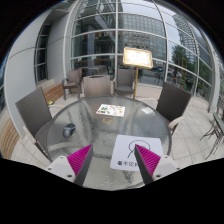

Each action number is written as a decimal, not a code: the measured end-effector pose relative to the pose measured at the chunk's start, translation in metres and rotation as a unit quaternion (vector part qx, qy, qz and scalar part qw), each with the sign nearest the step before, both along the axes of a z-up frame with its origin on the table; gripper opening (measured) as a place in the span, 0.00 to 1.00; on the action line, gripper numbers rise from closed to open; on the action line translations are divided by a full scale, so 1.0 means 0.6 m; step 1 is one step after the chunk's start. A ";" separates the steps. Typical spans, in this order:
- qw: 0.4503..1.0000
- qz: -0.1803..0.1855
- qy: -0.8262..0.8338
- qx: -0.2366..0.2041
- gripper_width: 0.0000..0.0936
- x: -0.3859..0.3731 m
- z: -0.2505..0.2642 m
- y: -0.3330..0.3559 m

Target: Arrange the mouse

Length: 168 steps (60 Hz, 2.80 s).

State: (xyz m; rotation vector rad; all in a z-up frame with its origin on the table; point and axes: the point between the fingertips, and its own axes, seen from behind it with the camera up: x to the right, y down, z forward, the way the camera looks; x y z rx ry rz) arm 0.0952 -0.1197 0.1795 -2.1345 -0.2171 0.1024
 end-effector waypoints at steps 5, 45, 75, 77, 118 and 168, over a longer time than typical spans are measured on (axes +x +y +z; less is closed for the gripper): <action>0.999 -0.014 -0.018 -0.033 0.89 -0.009 -0.055 -0.025; 0.992 0.006 0.015 -0.121 0.91 -0.506 -0.299 0.232; 0.993 -0.036 0.013 -0.111 0.36 -0.510 -0.327 0.314; 0.993 -0.033 0.011 -0.114 0.35 -0.511 -0.327 0.313; 0.995 -0.073 -0.032 0.059 0.31 0.082 0.108 0.345; 0.980 -0.092 -0.054 -0.166 0.80 0.235 -0.316 0.202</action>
